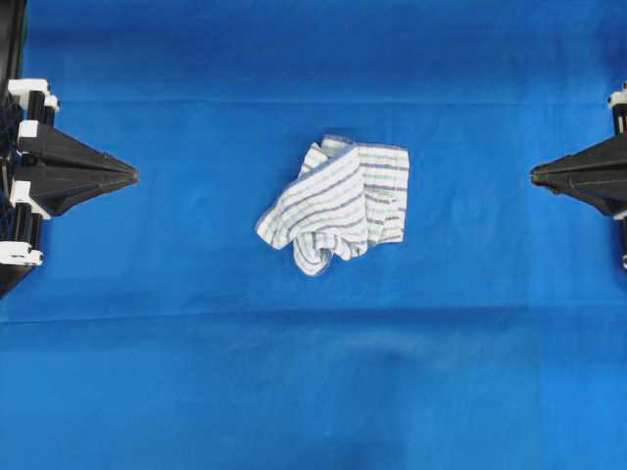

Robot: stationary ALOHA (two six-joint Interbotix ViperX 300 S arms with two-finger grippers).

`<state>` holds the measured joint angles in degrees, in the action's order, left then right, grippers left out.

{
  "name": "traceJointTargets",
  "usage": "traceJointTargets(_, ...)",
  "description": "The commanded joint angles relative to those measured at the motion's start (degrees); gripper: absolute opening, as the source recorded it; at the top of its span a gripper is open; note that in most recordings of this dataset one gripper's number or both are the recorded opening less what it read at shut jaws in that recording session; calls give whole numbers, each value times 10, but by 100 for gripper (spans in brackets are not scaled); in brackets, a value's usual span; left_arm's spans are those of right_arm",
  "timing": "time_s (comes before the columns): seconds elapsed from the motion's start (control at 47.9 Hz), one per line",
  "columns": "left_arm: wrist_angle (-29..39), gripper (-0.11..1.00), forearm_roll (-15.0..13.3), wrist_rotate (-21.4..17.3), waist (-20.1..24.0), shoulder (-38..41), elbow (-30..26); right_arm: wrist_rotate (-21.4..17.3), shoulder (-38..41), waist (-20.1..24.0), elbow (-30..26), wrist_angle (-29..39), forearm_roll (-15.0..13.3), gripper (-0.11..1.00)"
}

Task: Lift the towel with both arms.
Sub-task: 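Move both grippers inward toward the striped towel's left and right sides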

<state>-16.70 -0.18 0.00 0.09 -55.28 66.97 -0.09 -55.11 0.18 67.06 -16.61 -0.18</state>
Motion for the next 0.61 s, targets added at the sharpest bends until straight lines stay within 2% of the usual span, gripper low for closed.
traceJointTargets(0.0, 1, 0, -13, 4, 1, 23, -21, -6, 6, 0, -11, -4, 4, 0)
traceJointTargets(0.292, 6, 0, -13, -1, 1, 83, -40, -7, 70, -1, -47, 72, 3, 0)
traceJointTargets(0.585, 3, 1, -12, -2, 1, 190, -55, -9, 191, 0, -68, 82, 4, 1)
